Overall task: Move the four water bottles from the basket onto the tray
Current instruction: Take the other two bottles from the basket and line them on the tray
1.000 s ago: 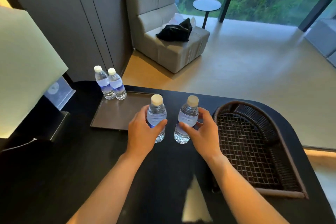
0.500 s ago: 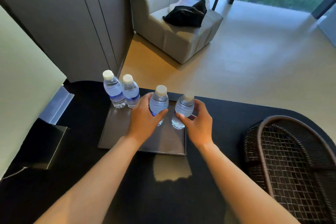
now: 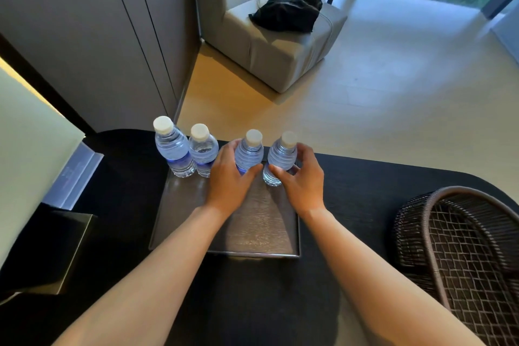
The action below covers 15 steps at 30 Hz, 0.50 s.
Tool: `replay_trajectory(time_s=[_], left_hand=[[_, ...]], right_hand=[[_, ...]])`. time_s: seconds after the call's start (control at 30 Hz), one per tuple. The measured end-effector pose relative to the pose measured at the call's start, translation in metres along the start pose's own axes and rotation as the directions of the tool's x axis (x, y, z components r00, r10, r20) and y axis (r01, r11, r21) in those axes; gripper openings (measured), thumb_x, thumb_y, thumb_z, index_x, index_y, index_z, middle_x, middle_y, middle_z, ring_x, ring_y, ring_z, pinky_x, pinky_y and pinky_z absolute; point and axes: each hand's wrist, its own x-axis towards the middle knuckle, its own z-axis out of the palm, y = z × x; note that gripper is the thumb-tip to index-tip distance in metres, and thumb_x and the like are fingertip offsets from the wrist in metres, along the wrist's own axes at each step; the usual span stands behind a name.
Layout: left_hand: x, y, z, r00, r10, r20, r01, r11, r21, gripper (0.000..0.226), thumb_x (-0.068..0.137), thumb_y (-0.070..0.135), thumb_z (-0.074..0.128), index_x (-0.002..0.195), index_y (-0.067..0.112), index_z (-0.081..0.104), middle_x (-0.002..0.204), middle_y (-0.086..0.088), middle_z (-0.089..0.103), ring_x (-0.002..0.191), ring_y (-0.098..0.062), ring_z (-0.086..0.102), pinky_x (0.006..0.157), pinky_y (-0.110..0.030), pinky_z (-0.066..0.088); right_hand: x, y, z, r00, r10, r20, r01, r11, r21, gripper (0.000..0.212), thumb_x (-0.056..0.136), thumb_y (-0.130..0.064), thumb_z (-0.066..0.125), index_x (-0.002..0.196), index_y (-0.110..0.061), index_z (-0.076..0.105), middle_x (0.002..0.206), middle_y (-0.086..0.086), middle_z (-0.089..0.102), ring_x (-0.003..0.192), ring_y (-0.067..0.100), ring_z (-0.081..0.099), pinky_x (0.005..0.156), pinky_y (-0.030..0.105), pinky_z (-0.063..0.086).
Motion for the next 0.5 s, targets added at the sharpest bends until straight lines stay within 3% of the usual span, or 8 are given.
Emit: replay_trajectory(time_s=[0.23, 0.43, 0.5], left_hand=[[0.007, -0.009, 0.006, 1.0, 0.009, -0.025, -0.009, 1.0, 0.002, 0.065, 0.083, 0.026, 0.083, 0.137, 0.01, 0.051, 0.132, -0.008, 0.062, 0.123, -0.02, 0.056, 0.1, -0.026, 0.04], [0.008, -0.01, 0.011, 1.0, 0.014, -0.021, -0.014, 1.0, -0.008, 0.065, 0.083, 0.022, 0.082, 0.138, 0.007, 0.05, 0.134, -0.01, 0.06, 0.122, -0.012, 0.05, 0.097, 0.0, 0.029], [0.007, -0.013, 0.012, 1.0, 0.01, -0.02, -0.01, 1.0, -0.006, 0.066, 0.083, 0.021, 0.083, 0.138, 0.006, 0.05, 0.135, -0.011, 0.059, 0.124, -0.016, 0.052, 0.098, 0.001, 0.028]], right_hand=[[0.01, 0.003, 0.002, 1.0, 0.009, -0.019, -0.009, 1.0, 0.018, 0.061, 0.078, -0.019, 0.09, 0.129, -0.018, 0.056, 0.121, -0.006, 0.065, 0.111, 0.01, 0.064, 0.098, 0.037, 0.059], [0.012, 0.008, 0.004, 0.999, -0.028, -0.022, 0.028, 1.0, 0.002, 0.062, 0.079, -0.02, 0.09, 0.13, -0.017, 0.056, 0.121, -0.008, 0.063, 0.113, 0.009, 0.063, 0.097, 0.029, 0.057], [0.008, 0.012, 0.004, 0.999, -0.043, -0.019, 0.042, 0.999, -0.003, 0.062, 0.079, -0.02, 0.09, 0.131, -0.018, 0.055, 0.122, -0.009, 0.062, 0.114, 0.007, 0.062, 0.098, 0.023, 0.055]])
